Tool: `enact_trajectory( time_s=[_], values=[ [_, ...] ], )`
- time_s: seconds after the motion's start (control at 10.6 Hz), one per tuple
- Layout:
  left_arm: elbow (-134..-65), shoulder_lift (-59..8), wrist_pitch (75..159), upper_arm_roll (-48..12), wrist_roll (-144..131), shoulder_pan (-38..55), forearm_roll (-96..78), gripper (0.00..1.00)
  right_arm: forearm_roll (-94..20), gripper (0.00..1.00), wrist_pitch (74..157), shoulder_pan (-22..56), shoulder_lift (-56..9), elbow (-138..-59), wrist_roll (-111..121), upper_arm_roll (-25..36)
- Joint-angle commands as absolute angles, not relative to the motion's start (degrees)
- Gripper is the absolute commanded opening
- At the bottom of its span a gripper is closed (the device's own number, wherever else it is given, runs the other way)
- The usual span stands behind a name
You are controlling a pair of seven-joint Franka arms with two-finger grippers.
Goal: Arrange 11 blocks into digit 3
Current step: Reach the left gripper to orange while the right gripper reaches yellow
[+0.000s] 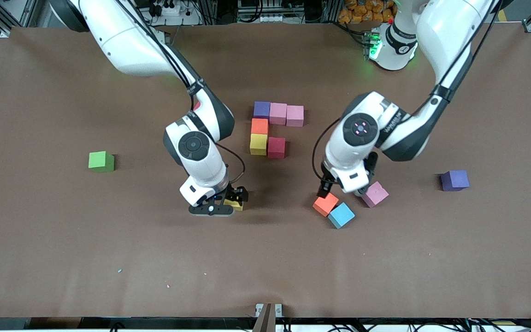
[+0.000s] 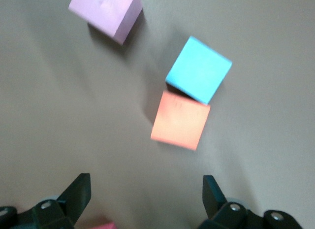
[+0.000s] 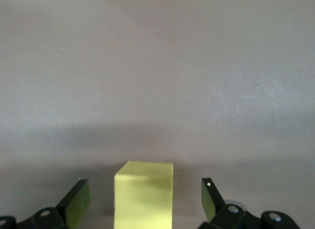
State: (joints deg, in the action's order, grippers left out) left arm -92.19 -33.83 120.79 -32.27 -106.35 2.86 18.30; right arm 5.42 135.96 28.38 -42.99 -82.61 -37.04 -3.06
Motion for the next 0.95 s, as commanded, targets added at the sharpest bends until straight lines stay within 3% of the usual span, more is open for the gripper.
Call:
enact_trajectory(
  time_s=[0.0,0.47,0.85],
  values=[
    [-88.4,-37.5,119.5,-31.1,-103.5,3.9,19.4,1.0,5.8,1.0,136.2,29.3,-45.1,-80.2,-37.3,-2.5],
    [-81.9,-44.3,120.1,-28.9,-97.8,5.0,20.7,1.0,5.8,1.0,137.5,30.4,-47.0,-80.7,-37.5,-2.5],
    [-80.4,-46.0,121.8,-23.3,-94.1,10.0,20.6,1.0,8.4,1.0,138.0,30.6,-47.6,-80.9,-37.4,-2.5]
  ],
)
